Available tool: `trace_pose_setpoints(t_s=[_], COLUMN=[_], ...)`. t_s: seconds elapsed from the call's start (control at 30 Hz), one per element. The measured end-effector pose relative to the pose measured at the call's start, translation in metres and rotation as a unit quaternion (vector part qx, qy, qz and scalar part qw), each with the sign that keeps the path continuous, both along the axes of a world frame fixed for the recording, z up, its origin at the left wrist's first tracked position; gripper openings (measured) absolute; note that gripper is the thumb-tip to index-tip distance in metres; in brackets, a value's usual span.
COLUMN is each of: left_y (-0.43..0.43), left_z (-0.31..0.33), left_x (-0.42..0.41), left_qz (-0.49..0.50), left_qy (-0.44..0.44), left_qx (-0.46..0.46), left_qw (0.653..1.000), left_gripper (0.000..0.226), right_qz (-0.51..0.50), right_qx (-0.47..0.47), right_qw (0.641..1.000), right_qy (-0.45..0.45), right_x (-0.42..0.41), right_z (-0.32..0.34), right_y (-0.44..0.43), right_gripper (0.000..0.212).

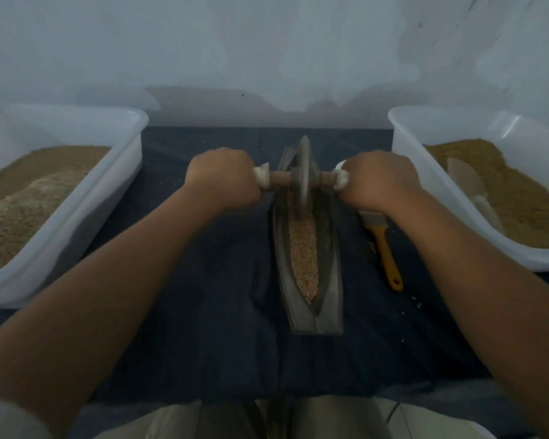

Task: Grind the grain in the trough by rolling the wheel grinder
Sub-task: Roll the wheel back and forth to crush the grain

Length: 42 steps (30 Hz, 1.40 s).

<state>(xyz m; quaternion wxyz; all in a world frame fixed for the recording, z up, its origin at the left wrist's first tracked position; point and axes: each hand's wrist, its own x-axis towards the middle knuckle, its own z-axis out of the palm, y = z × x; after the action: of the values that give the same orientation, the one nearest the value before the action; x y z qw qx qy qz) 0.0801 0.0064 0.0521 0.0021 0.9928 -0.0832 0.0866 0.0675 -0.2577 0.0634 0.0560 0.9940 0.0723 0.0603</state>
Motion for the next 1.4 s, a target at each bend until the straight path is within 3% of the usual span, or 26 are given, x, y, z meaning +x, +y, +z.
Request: trace_pose_setpoints(t_s=[0.17,0.33,0.43,0.57,0.73,0.87,0.93,1.0,1.07,1.23,1.4], left_y=[0.007,0.036,0.027,0.002,0.002,0.026,0.032,0.03,0.02,-0.002,0.023], left_z=[-0.004,-0.028,-0.031,-0.008,0.0,-0.025,-0.03,-0.034,-0.031,-0.005,-0.026], left_x=[-0.029,-0.111,-0.092,-0.019,-0.034,-0.113,-0.128,-0.116,-0.083,-0.006,-0.068], left_qz=[-0.039,-0.095,-0.048,0.014,-0.02,-0.097,-0.123,-0.107,-0.066,-0.009,-0.065], left_qy=[0.008,-0.029,-0.003,-0.004,0.029,-0.098,-0.147,-0.158,-0.138,-0.043,-0.015], left_qx=[0.025,0.006,-0.016,-0.001,0.03,0.043,0.022,0.024,0.044,0.005,0.005], left_qw=[0.999,0.995,0.999,1.0,0.999,0.99,0.981,0.981,0.987,0.999,0.998], left_gripper=[0.031,0.036,0.04,0.031,0.025,0.05,0.06,0.051,0.041,0.028,0.031], right_qz=[0.015,0.066,0.067,0.024,0.018,0.108,0.157,0.161,0.098,0.025,0.039], right_qx=[0.02,-0.052,-0.04,-0.003,0.017,0.052,0.113,0.128,0.053,0.015,-0.023], right_qw=[0.999,0.996,0.997,0.997,0.998,0.98,0.97,0.972,0.986,0.992,0.998], right_qy=[0.029,-0.003,-0.002,-0.067,-0.05,-0.157,-0.147,-0.112,-0.121,-0.121,-0.038], right_x=[-0.027,-0.094,-0.066,-0.006,-0.029,-0.103,-0.114,-0.102,-0.07,-0.006,-0.06], right_z=[-0.003,-0.008,-0.01,-0.006,-0.016,-0.035,-0.043,-0.047,-0.043,-0.018,-0.011], right_y=[-0.004,-0.018,-0.01,0.0,-0.008,-0.024,-0.029,-0.028,-0.022,-0.001,-0.009], right_gripper=[0.031,0.034,0.036,0.039,0.034,0.028,0.031,0.032,0.035,0.036,0.039])
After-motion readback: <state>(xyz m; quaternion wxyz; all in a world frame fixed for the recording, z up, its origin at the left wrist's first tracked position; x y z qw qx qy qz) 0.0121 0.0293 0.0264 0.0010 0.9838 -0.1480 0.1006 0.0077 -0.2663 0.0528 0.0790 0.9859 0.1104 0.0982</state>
